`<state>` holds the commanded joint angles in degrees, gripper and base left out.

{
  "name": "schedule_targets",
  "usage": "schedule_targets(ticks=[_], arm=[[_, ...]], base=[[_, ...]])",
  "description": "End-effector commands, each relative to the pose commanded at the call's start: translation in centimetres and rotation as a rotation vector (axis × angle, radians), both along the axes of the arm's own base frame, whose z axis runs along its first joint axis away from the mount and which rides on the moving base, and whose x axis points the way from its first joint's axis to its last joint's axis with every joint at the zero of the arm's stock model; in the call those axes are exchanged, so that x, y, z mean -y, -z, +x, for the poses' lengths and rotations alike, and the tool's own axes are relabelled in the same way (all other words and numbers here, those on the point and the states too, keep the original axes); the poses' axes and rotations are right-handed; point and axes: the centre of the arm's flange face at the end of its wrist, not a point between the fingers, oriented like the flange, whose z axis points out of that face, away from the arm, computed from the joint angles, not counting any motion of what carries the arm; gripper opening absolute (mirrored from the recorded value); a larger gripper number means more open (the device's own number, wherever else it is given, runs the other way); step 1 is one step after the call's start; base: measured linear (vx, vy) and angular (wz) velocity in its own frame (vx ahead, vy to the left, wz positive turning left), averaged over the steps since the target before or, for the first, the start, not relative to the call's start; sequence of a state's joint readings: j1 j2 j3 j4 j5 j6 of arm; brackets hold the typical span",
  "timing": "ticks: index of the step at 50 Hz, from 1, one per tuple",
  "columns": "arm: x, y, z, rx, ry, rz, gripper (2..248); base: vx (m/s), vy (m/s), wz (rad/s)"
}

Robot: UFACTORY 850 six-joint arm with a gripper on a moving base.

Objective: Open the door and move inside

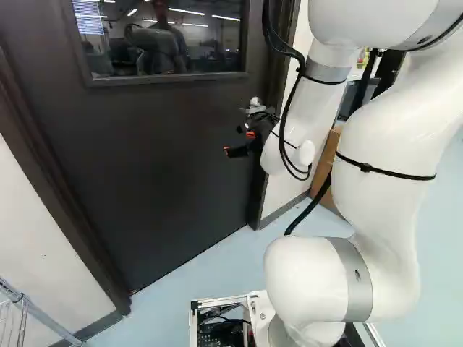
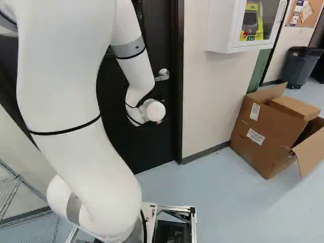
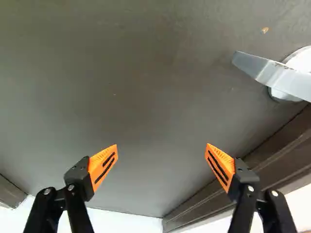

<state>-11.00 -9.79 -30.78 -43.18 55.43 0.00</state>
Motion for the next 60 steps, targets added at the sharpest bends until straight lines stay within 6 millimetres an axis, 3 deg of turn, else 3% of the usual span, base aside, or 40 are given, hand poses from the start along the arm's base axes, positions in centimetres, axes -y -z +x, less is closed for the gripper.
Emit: schedule_targets(ticks=[60], arm=[[-0.2,-6.3,-0.7,0.146,-0.001,-0.028,247]], base=[[0.000,0.000,0.000]])
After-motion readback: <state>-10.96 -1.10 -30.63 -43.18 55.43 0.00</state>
